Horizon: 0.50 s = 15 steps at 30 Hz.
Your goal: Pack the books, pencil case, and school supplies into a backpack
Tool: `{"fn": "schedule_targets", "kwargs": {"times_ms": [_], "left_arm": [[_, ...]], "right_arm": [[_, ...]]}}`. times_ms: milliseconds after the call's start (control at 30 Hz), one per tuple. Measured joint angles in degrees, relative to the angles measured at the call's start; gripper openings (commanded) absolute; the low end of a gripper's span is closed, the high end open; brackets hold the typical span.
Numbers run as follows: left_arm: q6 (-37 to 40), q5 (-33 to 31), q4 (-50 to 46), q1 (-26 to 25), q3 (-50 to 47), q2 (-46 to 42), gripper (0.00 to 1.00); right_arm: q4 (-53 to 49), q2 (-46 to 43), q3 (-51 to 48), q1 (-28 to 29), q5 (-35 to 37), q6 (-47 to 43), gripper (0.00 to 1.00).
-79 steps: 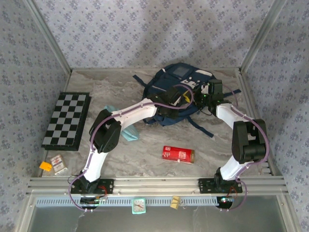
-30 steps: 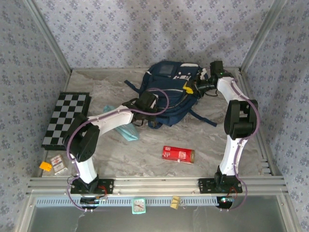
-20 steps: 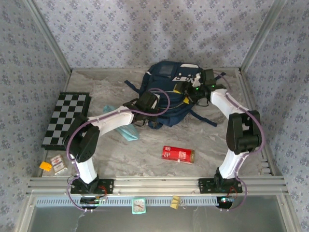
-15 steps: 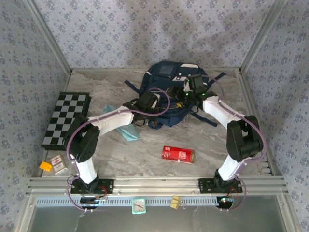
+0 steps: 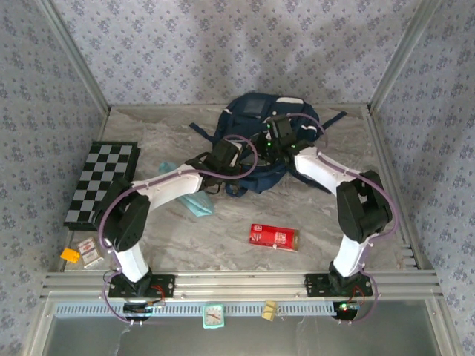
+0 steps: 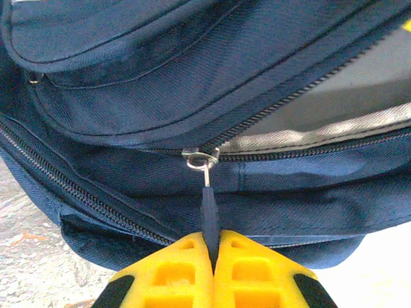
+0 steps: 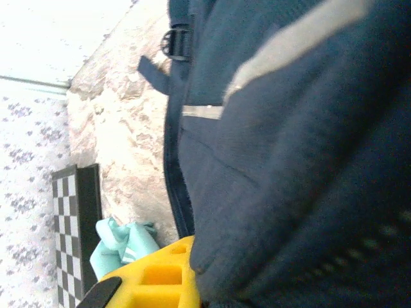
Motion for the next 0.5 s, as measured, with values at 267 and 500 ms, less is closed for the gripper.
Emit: {"fn": "schedule_targets", "kwargs": {"times_ms": [267, 500], "left_arm": [[-4.98, -5.84, 0.61, -8.15, 2.45, -0.57, 0.0], [-5.05, -5.75, 0.0, -12.79, 8.17, 1.42, 0.0]], "right_arm": [[-9.66, 0.61, 5.46, -7.65, -17.53, -9.81, 0.0], [-22.97, -0.63, 6.54, -19.82, -29.99, -17.11, 0.0]]}}
